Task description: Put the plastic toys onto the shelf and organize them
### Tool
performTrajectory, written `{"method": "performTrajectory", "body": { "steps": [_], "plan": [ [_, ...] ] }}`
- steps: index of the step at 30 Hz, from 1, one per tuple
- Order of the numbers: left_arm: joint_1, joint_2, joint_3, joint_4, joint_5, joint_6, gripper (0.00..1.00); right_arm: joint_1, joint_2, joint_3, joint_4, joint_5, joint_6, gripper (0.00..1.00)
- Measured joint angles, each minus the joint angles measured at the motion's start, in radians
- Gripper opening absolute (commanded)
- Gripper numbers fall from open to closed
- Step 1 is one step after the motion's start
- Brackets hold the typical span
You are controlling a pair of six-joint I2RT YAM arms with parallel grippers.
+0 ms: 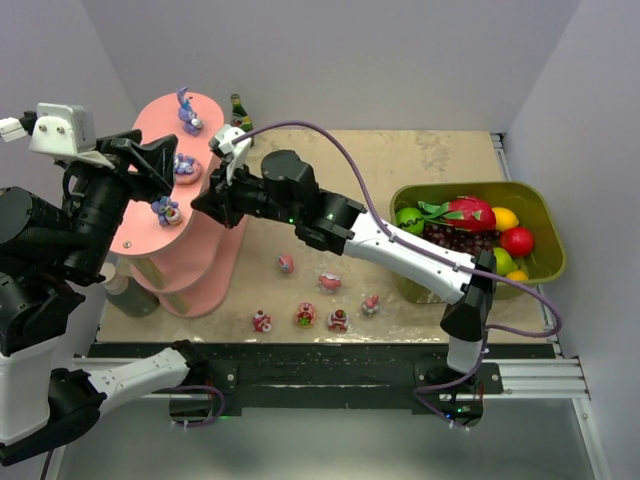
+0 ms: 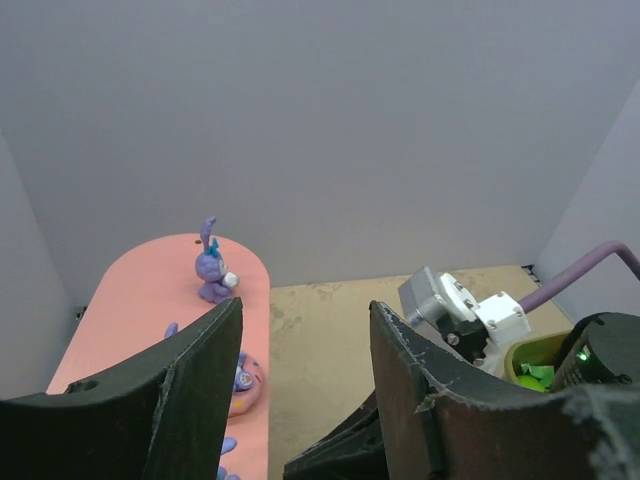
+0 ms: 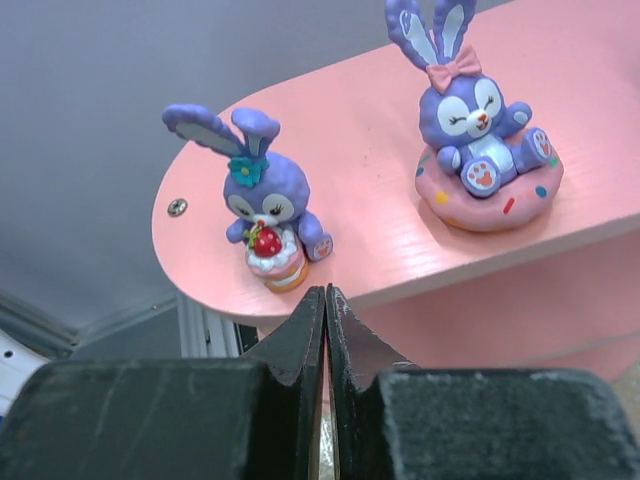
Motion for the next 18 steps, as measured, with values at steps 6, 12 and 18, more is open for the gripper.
{"method": "performTrajectory", "body": {
  "steps": [6, 12, 18],
  "plan": [
    [0.0, 0.001, -0.017, 0.005, 0.017, 0.0, 0.59, 0.004, 0.066, 0.061, 0.007, -0.005, 0.003, 0.05],
    [0.0, -0.006, -0.024, 0.006, 0.016, 0.0, 0.6, 0.019, 0.104, 0.091, 0.008, -0.008, 0.008, 0.05],
    [0.0, -0.017, -0.024, 0.007, 0.016, 0.001, 0.61, 0.027, 0.121, 0.116, 0.007, -0.008, 0.009, 0.05]
  ]
}}
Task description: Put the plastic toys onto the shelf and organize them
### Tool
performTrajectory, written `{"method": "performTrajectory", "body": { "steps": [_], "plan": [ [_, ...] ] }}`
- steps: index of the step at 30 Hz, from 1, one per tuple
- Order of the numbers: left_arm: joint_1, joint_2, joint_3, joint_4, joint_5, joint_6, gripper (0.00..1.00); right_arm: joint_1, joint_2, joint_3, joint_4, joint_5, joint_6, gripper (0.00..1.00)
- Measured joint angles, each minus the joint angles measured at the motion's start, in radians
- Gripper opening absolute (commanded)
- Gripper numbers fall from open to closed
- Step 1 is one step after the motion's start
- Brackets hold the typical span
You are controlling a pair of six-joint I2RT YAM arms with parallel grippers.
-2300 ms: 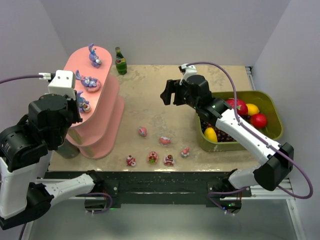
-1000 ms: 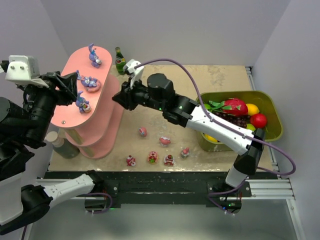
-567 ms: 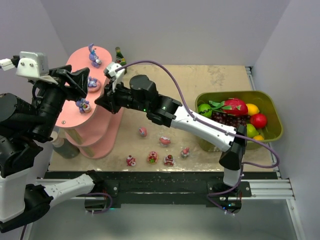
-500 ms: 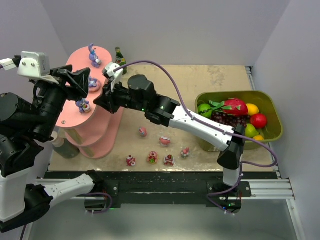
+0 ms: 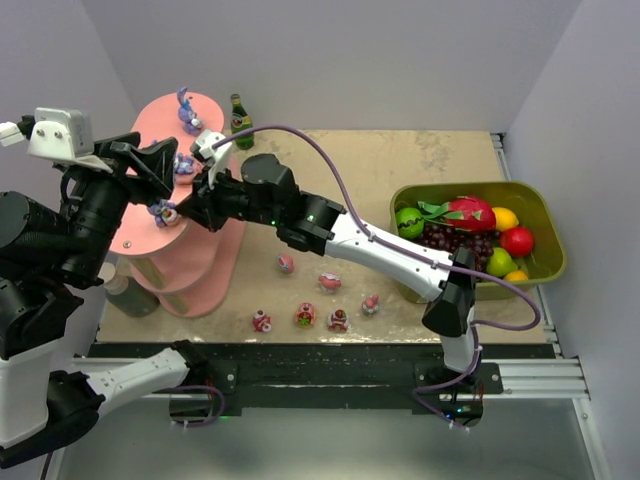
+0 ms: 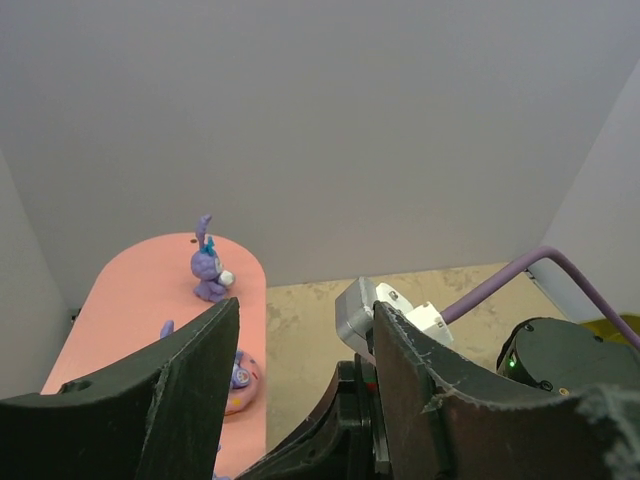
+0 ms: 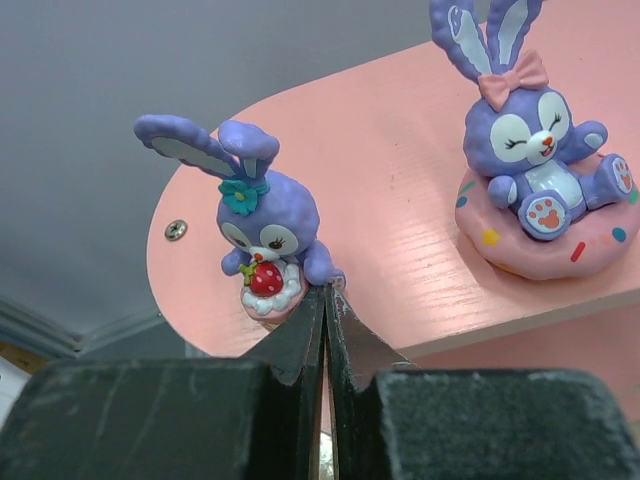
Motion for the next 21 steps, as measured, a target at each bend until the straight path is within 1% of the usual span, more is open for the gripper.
{"method": "performTrajectory", "body": {
  "steps": [14, 19, 21],
  "plan": [
    [0.0, -0.011, -0.008, 0.005, -0.006, 0.0, 0.62, 0.0, 0.039, 0.048, -0.005, 0.008, 0.0, 0.05],
    [0.0, -0.013, -0.008, 0.005, -0.008, 0.0, 0.63, 0.0, 0.038, 0.048, -0.008, 0.043, -0.002, 0.1],
    [0.0, -0.013, -0.008, 0.005, -0.008, 0.0, 0.63, 0.0, 0.031, 0.045, -0.021, 0.065, -0.002, 0.15]
  ]
}}
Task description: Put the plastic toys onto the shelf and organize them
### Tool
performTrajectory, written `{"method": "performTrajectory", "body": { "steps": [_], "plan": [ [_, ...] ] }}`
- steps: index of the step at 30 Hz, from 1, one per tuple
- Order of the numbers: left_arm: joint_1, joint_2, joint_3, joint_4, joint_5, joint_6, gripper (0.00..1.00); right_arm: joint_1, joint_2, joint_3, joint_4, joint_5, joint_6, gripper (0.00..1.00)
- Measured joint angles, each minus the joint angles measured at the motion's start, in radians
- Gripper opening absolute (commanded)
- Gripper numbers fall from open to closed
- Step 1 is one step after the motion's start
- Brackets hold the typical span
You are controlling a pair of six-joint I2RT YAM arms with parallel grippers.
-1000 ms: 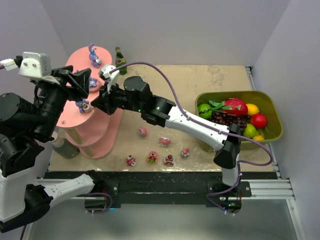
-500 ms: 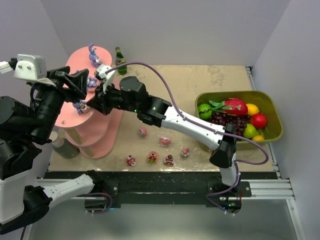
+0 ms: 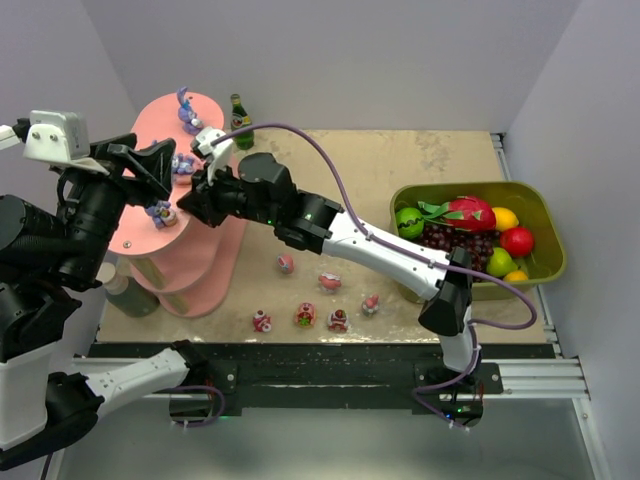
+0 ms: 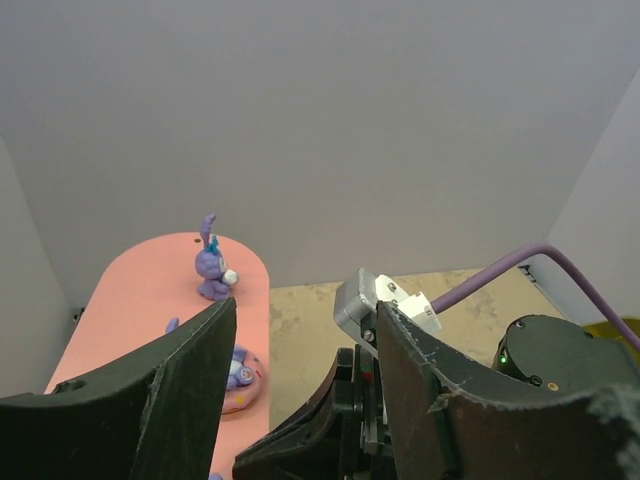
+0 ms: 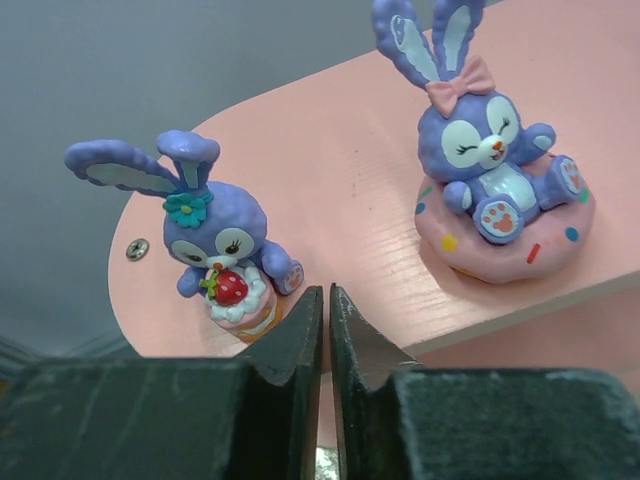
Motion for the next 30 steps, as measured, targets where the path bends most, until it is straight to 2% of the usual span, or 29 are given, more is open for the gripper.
{"method": "performTrajectory", "body": {
  "steps": [2, 5, 6, 10, 13, 19, 21, 24, 30],
  "plan": [
    [0.0, 0.002, 0.0, 0.0, 0.001, 0.0, 0.64, 0.0, -0.019, -0.011, -0.016, 0.021, 0.0, 0.19],
    [0.0, 0.01, 0.006, -0.001, 0.01, 0.0, 0.66, 0.0, -0.079, -0.051, -0.04, 0.064, -0.001, 0.35],
    [0.0, 0.014, 0.008, -0.001, 0.014, 0.0, 0.66, 0.0, -0.102, -0.067, -0.047, 0.082, 0.003, 0.45],
    [0.0, 0.034, 0.01, -0.001, 0.045, 0.0, 0.7, 0.0, -0.263, -0.211, -0.08, 0.194, 0.009, 0.64],
    [0.0, 0.053, 0.01, 0.0, 0.069, 0.0, 0.72, 0.0, -0.397, -0.35, -0.107, 0.291, 0.023, 0.73],
    [0.0, 0.078, -0.006, 0.008, 0.111, 0.0, 0.79, 0.0, -0.623, -0.713, -0.2, 0.44, 0.097, 0.79],
    [0.0, 0.081, -0.011, 0.01, 0.126, -0.001, 0.81, 0.0, -0.654, -0.8, -0.249, 0.461, 0.137, 0.87],
    [0.0, 0.084, -0.018, 0.016, 0.149, -0.003, 0.84, 0.0, -0.665, -0.883, -0.355, 0.503, 0.226, 0.92],
    [0.0, 0.077, -0.046, 0.032, 0.184, -0.013, 0.91, -0.011, -0.62, -0.936, -0.509, 0.551, 0.402, 0.91]
  ]
}}
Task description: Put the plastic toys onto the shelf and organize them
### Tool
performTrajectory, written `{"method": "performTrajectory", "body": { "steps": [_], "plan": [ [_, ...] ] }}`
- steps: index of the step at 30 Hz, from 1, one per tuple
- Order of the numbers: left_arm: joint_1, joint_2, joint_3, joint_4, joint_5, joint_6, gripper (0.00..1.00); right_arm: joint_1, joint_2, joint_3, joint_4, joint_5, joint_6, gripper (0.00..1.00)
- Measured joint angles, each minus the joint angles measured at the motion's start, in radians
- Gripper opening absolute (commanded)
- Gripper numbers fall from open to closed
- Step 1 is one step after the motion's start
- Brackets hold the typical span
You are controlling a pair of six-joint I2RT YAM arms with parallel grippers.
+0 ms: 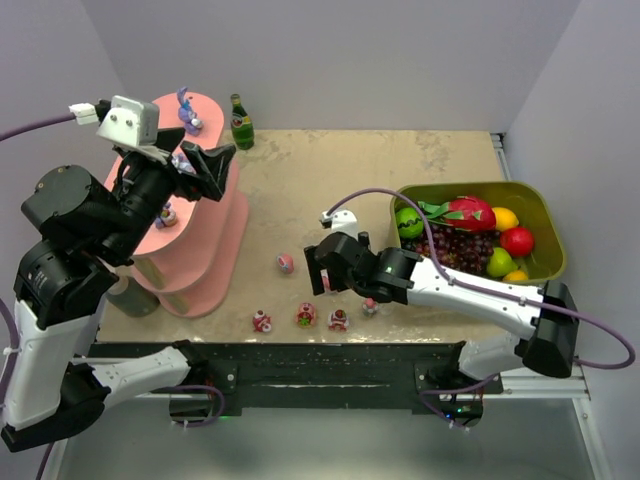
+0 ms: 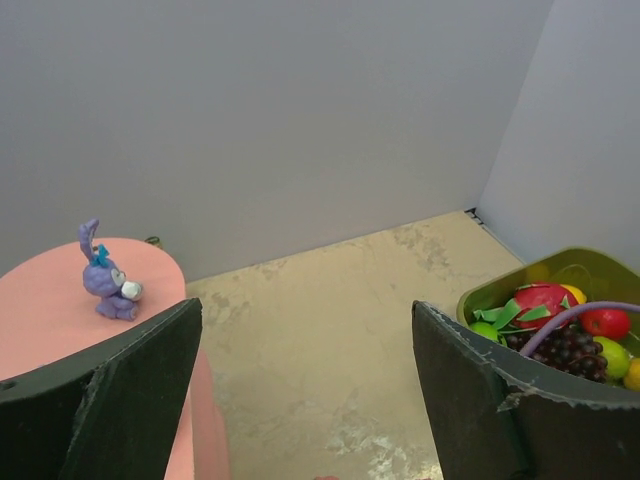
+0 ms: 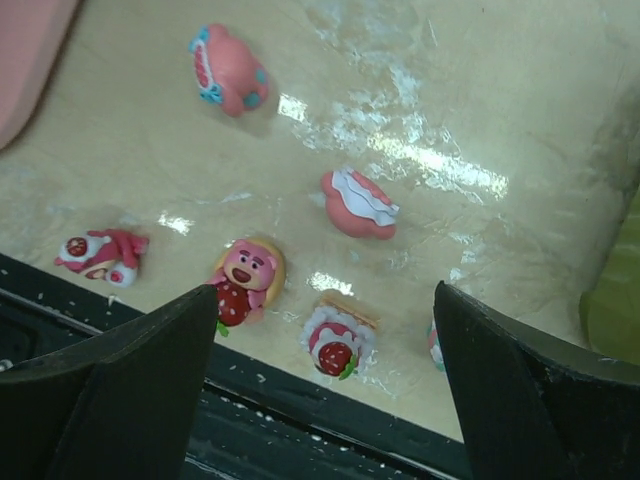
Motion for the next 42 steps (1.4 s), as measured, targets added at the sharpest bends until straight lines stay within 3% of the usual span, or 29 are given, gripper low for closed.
{"method": "performTrajectory", "body": {
  "steps": [6, 14, 22, 30, 37, 41, 42],
  "plan": [
    [0.0, -0.008, -0.002, -0.012, 0.027, -0.024, 0.94, -0.049, 0.068, -0.055, 0.052, -0.027, -0.014, 0.88],
    [0.0, -0.018, 0.01, -0.076, 0.066, -0.056, 0.95, -0.253, 0.151, -0.043, 0.174, -0.26, -0.305, 0.83],
    [0.0, -0.025, 0.011, -0.108, 0.087, -0.071, 0.96, -0.243, 0.336, 0.049, 0.141, -0.46, -0.565, 0.82],
    [0.0, -0.031, 0.011, -0.111, 0.086, -0.069, 0.97, -0.243, 0.409, 0.08, 0.086, -0.515, -0.671, 0.74],
    [0.0, -0.032, 0.007, -0.106, 0.076, -0.059, 0.98, -0.243, 0.432, 0.077, 0.09, -0.497, -0.652, 0.44],
    [0.0, -0.032, 0.005, -0.105, 0.061, -0.045, 0.98, -0.243, 0.431, 0.074, 0.112, -0.48, -0.6, 0.17],
    [0.0, -0.032, 0.004, -0.105, 0.058, -0.043, 0.98, -0.243, 0.431, 0.074, 0.116, -0.476, -0.583, 0.05]
  ]
}}
